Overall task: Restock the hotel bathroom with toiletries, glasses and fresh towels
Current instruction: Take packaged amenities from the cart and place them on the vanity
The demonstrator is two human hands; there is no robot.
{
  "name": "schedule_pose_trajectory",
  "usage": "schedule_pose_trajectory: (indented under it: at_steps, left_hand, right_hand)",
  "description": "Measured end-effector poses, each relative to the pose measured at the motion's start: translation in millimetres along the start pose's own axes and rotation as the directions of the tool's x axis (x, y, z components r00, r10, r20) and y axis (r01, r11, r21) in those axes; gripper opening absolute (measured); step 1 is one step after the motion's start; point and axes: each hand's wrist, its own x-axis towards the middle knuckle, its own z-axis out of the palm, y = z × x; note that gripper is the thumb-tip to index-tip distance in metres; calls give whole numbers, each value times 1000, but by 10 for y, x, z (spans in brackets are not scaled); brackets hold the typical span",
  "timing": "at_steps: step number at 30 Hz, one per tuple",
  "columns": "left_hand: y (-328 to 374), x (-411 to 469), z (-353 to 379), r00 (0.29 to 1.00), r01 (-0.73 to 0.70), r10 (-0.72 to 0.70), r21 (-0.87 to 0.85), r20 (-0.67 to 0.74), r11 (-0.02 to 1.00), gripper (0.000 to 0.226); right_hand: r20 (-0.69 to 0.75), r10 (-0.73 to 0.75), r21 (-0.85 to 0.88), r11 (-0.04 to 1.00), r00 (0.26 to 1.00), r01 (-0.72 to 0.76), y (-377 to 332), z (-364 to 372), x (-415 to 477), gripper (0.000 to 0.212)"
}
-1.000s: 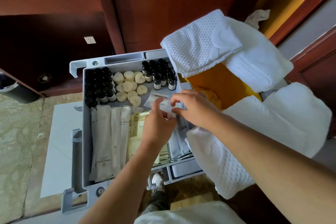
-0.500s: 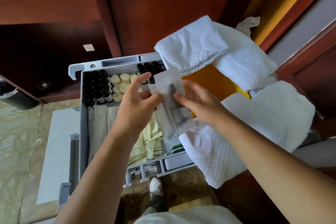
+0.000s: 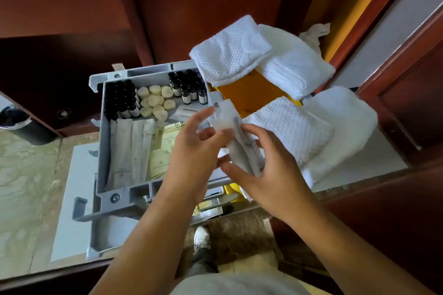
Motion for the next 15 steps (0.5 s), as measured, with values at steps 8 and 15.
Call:
schedule_pose_trajectory:
  at_steps: [8, 15]
  left_hand:
    - [-424, -835, 375, 988, -9, -18, 173, 152, 985, 48]
    - [-1049, -1485, 467, 976, -215, 191, 552, 101, 805, 49]
  right_hand:
    - [95, 350, 383, 851, 932, -358, 342, -324, -898, 33]
    - [377, 474, 648, 478, 796, -592, 899, -636, -1797, 34]
